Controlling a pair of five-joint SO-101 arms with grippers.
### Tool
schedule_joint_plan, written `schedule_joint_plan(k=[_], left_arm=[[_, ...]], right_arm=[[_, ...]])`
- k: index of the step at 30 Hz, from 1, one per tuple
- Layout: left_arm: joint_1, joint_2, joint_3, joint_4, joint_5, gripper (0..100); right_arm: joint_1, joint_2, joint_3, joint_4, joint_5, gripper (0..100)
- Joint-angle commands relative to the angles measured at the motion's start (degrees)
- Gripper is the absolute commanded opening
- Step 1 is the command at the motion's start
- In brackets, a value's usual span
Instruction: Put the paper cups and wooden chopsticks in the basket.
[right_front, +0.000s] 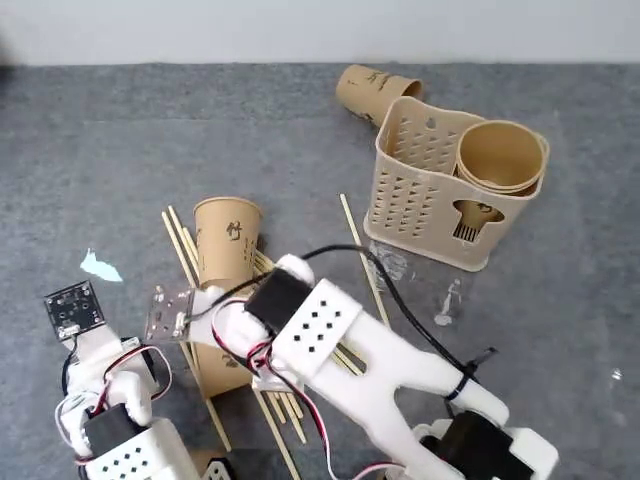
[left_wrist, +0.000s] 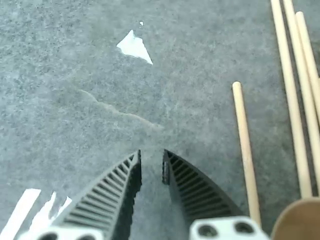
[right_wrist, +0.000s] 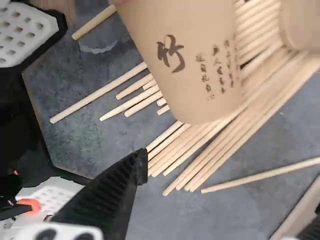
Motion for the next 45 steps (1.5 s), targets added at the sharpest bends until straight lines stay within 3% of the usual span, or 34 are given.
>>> schedule_joint_plan(k=[1, 25, 34, 45], left_arm=[[-0.53, -0.18, -2.07, 0.26, -0.35, 8], [-0.53, -0.18, -1.98, 0.26, -0.35, 8], [-0.53, -0.18, -1.98, 0.26, -0.35, 8], [-0.44, -0.18, -1.89, 0.26, -0.35, 8]], right_arm=[[-0.84, 0.04, 2.81, -5.85, 2.29, 50.5], [-1.45, 21.58, -1.76, -14.64, 5.01, 50.3], [-2.33, 22.02, -1.85, -17.63, 5.45, 23.0], [1.89, 21.32, -2.11, -8.92, 9.23, 21.4]])
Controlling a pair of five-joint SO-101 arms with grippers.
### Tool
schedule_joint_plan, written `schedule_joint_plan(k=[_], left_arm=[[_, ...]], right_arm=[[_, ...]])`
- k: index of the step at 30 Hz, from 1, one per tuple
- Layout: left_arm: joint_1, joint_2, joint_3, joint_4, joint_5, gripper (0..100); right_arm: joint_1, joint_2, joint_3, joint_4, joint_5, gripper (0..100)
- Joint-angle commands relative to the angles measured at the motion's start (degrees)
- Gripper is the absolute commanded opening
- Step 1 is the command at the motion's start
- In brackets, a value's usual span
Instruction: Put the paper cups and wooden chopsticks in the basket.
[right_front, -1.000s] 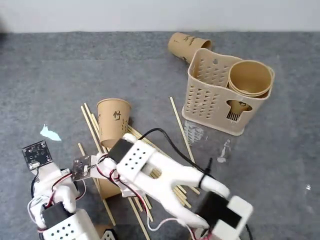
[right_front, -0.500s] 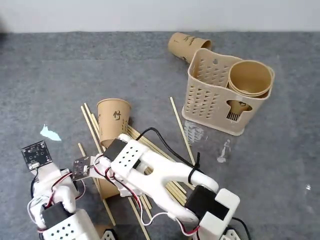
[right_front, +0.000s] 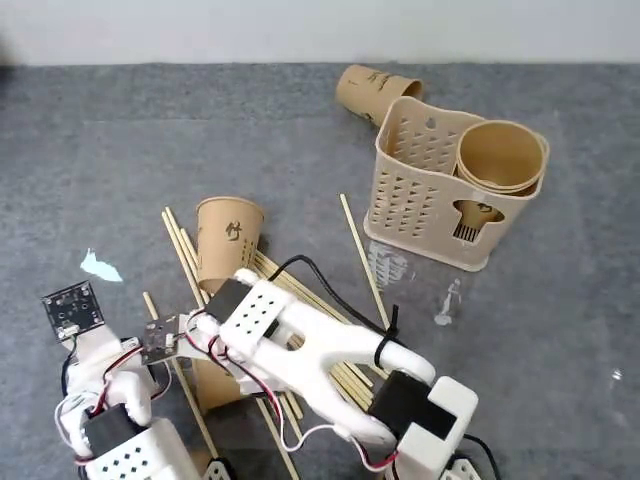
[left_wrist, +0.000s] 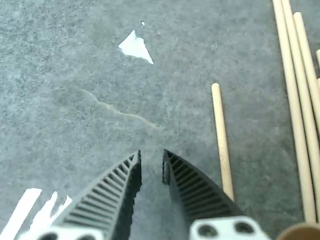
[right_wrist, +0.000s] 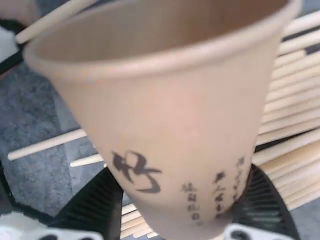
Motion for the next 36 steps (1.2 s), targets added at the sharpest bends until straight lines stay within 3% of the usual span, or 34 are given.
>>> schedule_joint_plan(k=[1, 9, 19, 23, 29, 36], left_arm=[[-0.26, -0.18, -1.89, 0.26, -0.26, 8], [-0.26, -0.18, -1.89, 0.26, -0.26, 8], [-0.26, -0.18, -1.89, 0.26, -0.26, 8], [-0.26, -0.18, -1.89, 0.26, -0.26, 8], [-0.26, -0.18, -1.89, 0.26, -0.26, 8], [-0.26, -0.18, -1.89, 0.26, -0.26, 8]], right_arm=[[3.47, -1.71, -3.60, 4.97, 1.67, 21.4], [9.54, -15.25, -6.59, 12.97, 1.85, 21.2], [23.60, -34.24, -6.86, 12.18, 1.58, 21.2], [32.22, -40.48, -6.86, 7.60, 0.62, 21.2], [46.90, -44.09, -6.86, -5.93, -7.38, 21.2], [57.80, -43.91, -4.66, -19.03, -15.47, 21.2]])
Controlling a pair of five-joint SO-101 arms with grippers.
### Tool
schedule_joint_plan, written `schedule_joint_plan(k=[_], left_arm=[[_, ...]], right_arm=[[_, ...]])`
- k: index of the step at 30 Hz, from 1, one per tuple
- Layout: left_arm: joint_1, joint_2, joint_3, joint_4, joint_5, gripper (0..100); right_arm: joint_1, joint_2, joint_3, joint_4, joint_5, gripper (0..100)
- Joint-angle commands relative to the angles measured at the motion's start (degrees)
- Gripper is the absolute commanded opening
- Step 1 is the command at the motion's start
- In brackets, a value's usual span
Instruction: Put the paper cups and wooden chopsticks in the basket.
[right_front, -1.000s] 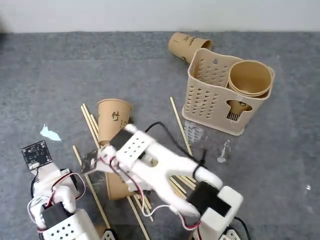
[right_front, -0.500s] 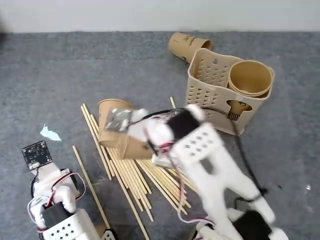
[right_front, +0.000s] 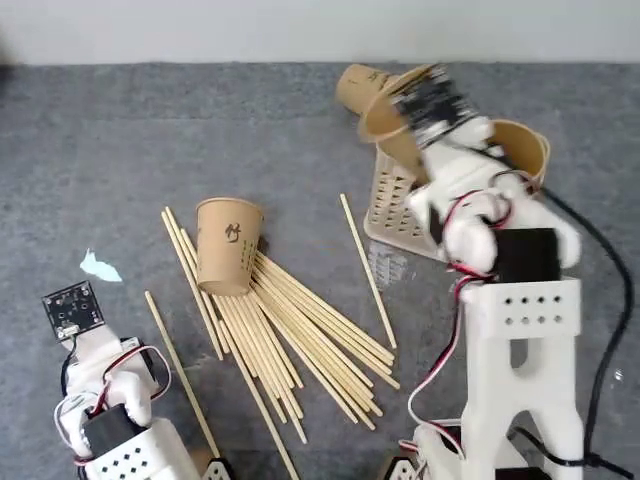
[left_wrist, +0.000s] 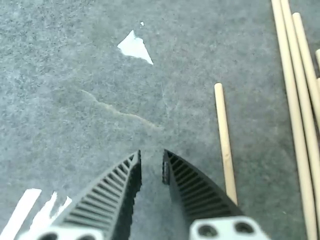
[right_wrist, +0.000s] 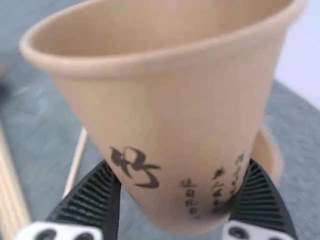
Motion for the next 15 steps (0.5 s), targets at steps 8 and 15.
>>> schedule_joint_plan(k=[8, 15], left_arm=[[-0.26, -0.18, -1.89, 0.26, -0.26, 8], [-0.26, -0.18, -1.89, 0.26, -0.26, 8]], right_arm=[[8.40, -1.98, 8.09, -17.45, -8.70, 21.2], [10.33, -1.98, 16.18, -26.24, -13.27, 21.2]])
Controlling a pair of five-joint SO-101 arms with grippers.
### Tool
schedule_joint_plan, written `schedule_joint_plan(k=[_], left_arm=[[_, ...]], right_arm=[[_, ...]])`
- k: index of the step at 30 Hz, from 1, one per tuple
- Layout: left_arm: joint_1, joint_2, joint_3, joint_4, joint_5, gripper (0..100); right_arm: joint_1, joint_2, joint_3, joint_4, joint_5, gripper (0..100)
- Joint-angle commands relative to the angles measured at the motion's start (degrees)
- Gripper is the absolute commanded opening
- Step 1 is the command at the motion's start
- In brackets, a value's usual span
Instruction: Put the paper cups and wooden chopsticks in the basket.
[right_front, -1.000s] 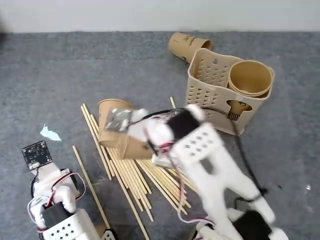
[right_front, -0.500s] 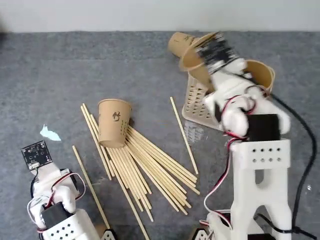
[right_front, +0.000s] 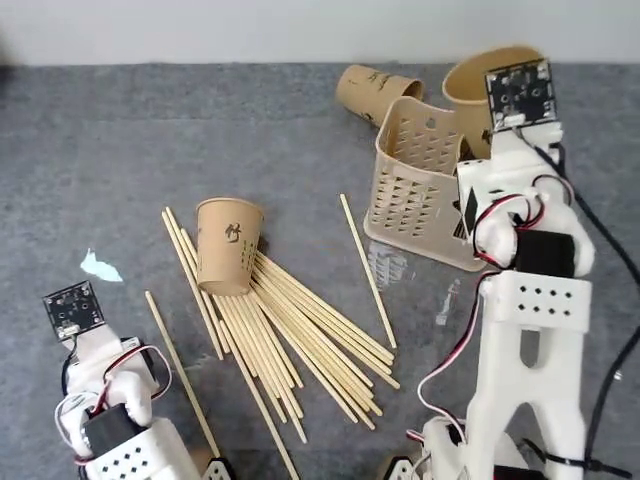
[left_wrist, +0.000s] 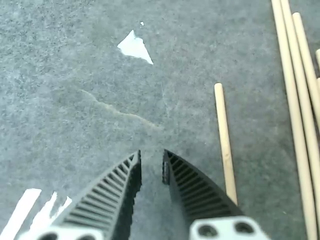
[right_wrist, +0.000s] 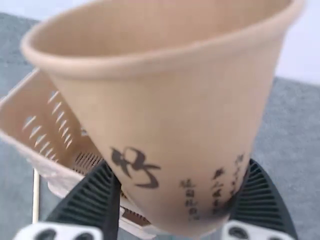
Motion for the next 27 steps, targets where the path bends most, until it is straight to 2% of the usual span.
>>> schedule_joint_plan(k=[1, 8, 14, 27], left_arm=[[-0.35, -0.18, -1.89, 0.26, -0.26, 8], [-0.35, -0.18, -1.89, 0.26, -0.26, 8], [-0.35, -0.18, -1.89, 0.26, -0.26, 8], [-0.35, -0.18, -1.89, 0.26, -0.26, 8]], right_arm=[[1.19, -1.89, 1.85, -4.62, -3.25, 21.2], [1.54, -1.89, 6.51, -10.07, -10.46, 22.2], [1.36, -1.89, 6.59, -7.78, -14.15, 37.5], [0.13, -2.59, 5.54, -6.11, -14.51, 38.0]])
